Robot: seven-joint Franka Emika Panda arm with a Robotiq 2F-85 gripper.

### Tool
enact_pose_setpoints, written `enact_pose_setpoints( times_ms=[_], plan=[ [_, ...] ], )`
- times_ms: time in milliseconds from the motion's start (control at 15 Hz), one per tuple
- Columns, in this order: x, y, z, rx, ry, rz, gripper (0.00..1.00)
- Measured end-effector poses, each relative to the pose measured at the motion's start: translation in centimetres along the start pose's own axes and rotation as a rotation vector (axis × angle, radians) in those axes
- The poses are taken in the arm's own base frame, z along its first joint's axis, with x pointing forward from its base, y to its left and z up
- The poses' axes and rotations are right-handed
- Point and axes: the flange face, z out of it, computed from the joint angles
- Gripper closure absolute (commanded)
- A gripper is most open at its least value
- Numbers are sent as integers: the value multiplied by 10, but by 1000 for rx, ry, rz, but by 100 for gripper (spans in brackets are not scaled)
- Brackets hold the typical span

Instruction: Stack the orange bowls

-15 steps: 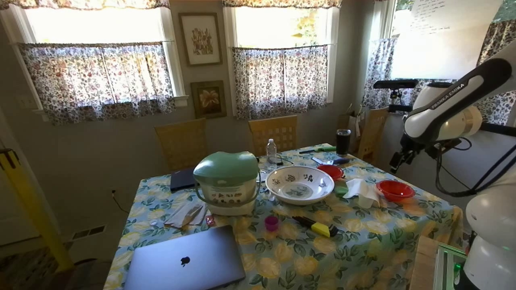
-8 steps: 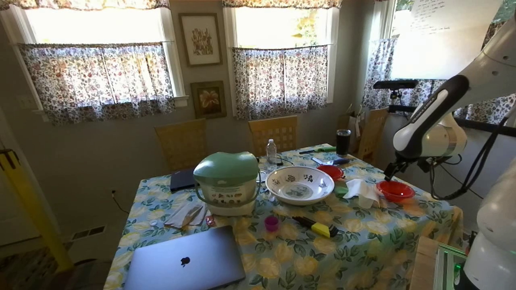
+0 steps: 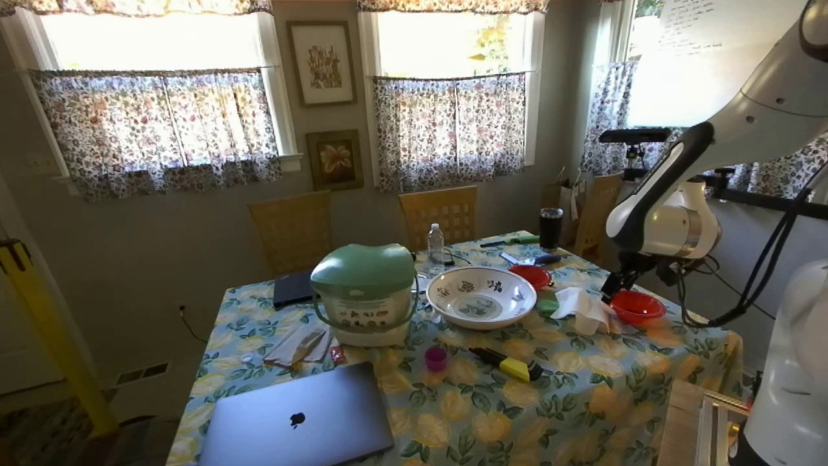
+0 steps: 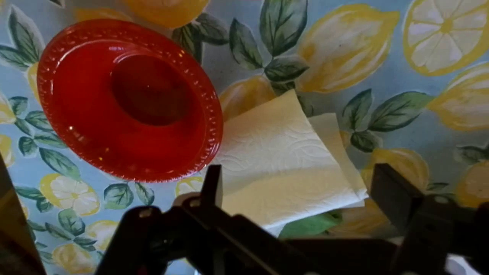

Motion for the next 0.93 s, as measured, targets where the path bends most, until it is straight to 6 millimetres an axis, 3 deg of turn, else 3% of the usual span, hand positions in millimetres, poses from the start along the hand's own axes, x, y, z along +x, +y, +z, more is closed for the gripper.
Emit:
enact_pose_setpoints(
  times_ms=[467,933],
  plan=[
    [-50,39,18,-40,-130,-20,0],
    [-43,48,19,-173,-122,-39,0]
  ],
)
